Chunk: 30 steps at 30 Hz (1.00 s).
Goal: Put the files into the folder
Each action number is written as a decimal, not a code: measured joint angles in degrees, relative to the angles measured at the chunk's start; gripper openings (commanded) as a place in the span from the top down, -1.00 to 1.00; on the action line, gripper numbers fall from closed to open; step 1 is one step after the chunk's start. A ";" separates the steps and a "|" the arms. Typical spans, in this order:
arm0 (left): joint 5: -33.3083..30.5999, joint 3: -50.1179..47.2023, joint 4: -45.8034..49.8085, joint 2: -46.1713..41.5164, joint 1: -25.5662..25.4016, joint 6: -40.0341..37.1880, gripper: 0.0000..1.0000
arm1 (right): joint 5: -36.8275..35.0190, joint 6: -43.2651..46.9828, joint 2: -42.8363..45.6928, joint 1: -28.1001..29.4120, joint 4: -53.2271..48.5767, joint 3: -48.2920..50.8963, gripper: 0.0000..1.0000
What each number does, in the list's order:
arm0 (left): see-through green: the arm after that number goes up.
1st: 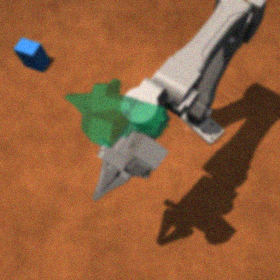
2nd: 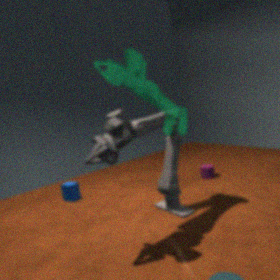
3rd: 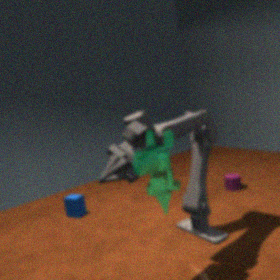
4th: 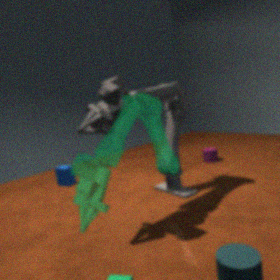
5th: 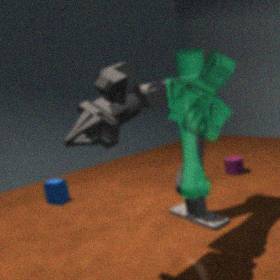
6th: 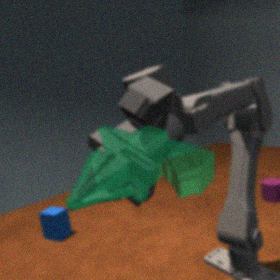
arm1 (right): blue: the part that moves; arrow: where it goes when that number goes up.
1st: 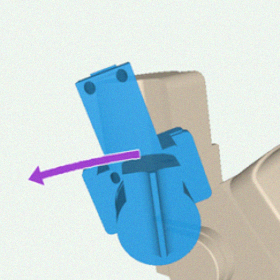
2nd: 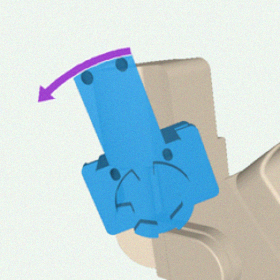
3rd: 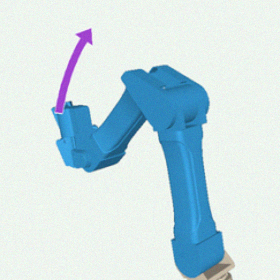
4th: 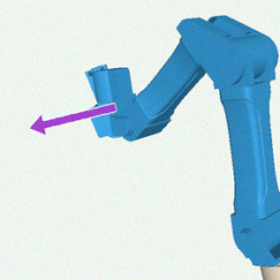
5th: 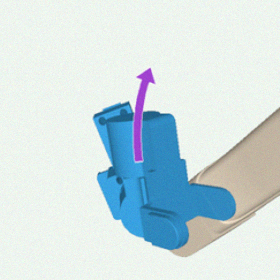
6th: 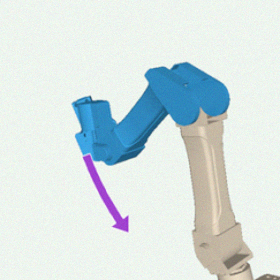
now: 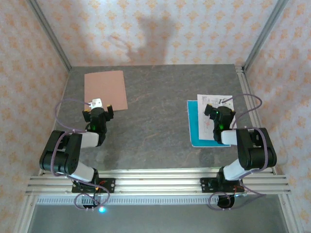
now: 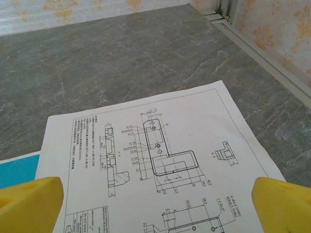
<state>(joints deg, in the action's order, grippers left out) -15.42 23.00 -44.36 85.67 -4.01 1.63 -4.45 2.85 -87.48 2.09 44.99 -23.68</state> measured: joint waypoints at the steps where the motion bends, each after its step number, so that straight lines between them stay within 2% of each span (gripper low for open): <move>1: 0.02 0.00 0.00 0.00 0.00 0.00 -1.00 | 0.00 0.00 0.00 0.00 0.00 0.00 -0.99; 30: -0.07 -0.63 -0.11 -0.98 -0.02 0.13 -0.99 | -0.46 -0.22 1.18 0.00 -1.40 0.02 -0.99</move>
<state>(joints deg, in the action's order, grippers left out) -15.49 22.37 -44.47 84.68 -4.03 1.76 -4.91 2.63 -86.30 2.09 43.59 -23.66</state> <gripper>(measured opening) 0.998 0.994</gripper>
